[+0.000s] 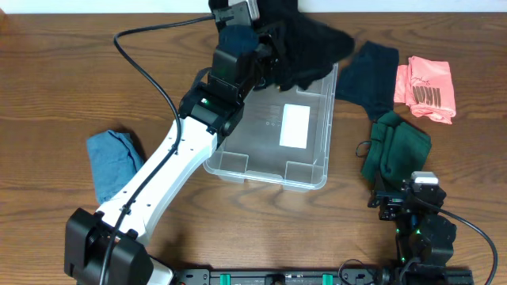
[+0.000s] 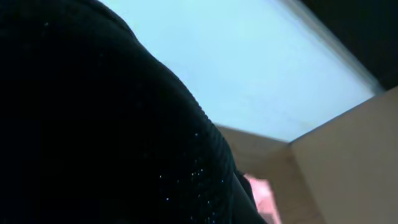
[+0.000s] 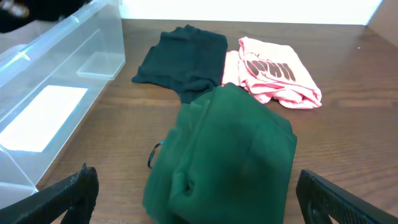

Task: Pack container
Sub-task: 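Lower the black garment into the bin and spread it inside, then release the black garment and withdraw the left gripper, then move the left gripper to the light-blue cloth and grasp it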

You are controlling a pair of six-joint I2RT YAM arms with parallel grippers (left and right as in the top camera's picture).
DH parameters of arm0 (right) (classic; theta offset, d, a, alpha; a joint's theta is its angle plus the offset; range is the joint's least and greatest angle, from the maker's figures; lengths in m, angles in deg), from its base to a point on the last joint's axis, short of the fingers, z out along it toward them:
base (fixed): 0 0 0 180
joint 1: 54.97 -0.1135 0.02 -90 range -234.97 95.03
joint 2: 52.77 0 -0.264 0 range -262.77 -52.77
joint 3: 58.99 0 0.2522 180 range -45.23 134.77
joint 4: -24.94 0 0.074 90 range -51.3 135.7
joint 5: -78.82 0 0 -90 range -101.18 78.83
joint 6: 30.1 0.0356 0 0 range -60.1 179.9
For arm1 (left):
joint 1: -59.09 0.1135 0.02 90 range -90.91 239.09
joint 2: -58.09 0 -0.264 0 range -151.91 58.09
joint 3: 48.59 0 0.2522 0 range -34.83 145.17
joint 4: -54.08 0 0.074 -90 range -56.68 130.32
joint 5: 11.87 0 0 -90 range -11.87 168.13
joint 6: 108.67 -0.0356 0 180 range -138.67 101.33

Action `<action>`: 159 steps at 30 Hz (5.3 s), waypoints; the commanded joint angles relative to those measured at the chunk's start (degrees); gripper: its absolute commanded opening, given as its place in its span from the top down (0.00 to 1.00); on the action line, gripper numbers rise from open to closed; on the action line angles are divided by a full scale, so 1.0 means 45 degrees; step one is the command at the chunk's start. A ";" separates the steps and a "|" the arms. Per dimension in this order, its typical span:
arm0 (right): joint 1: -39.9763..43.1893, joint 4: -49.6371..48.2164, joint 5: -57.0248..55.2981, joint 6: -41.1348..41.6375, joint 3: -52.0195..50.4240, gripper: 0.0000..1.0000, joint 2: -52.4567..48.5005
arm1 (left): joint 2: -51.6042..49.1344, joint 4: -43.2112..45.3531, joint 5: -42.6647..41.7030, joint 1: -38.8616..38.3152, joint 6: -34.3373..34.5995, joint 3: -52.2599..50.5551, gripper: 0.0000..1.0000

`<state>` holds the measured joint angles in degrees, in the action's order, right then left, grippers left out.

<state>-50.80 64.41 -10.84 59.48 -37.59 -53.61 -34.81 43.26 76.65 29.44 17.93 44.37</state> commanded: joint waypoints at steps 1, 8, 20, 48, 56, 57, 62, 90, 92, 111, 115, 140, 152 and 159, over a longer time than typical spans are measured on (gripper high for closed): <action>0.0063 0.0000 0.0029 0.0180 -0.0063 0.01 0.0049 | 0.0136 -0.0714 0.0121 0.0010 -0.0670 0.0403 0.94; 0.0063 0.0000 0.0029 0.0180 -0.0063 0.01 0.0049 | -0.0155 -0.1481 -0.0753 -0.0068 -0.0291 -0.0816 0.94; 0.0063 0.0000 0.0029 0.0180 -0.0063 0.01 0.0049 | -0.0155 0.3925 -0.0423 -0.0034 -0.0248 -0.1219 0.94; 0.0063 0.0000 0.0029 0.0180 -0.0063 0.01 0.0049 | -0.0321 -0.3687 -0.0568 -0.0282 0.2467 -0.2414 0.87; 0.0063 0.0000 0.0029 0.0180 -0.0063 0.01 0.0049 | 0.0058 -0.3526 -0.1530 -0.0287 0.2992 -0.2409 0.05; 0.0063 0.0000 0.0029 0.0180 -0.0063 0.01 0.0049 | 0.0282 -0.3419 -0.1933 -0.0287 0.2997 -0.2409 0.02; 0.0063 0.0000 0.0029 0.0180 -0.0063 0.01 0.0053 | 0.1749 -0.3118 -0.2924 -0.0287 0.2992 -0.2399 0.02; 0.0063 0.0000 0.0029 0.0180 -0.0063 0.01 0.0049 | 0.0534 -0.3784 0.1161 -0.0204 -0.0199 -0.2399 0.64; 0.0063 0.0000 0.0029 0.0180 -0.0063 0.01 0.0049 | -0.0287 -0.3789 0.1166 -0.0204 -0.0233 -0.2399 0.67; 0.0063 0.0000 0.0029 0.0180 -0.0063 0.01 0.0049 | -0.3968 -0.4828 0.1885 0.0034 0.1141 -0.2395 0.72; 0.0063 0.0000 0.0029 0.0180 -0.0063 0.01 0.0049 | -0.3167 -0.4881 0.1953 0.0593 0.0918 -0.2356 0.71; 0.0063 0.0000 0.0029 0.0180 -0.0063 0.01 0.0049 | 0.2069 -0.8068 0.4197 0.4269 -0.1787 -0.2370 0.41; 0.0063 0.0000 0.0029 0.0180 -0.0063 0.01 0.0049 | -0.0151 -0.8670 0.1321 0.4872 -0.2210 -0.2370 0.42; 0.0063 0.0000 0.0029 0.0180 -0.0063 0.01 0.0049 | 0.0097 -0.9641 0.0029 0.4847 -0.1316 -0.2370 0.47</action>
<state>-50.80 64.41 -10.84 59.48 -37.59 -53.61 -35.18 1.08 81.92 51.49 10.50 34.14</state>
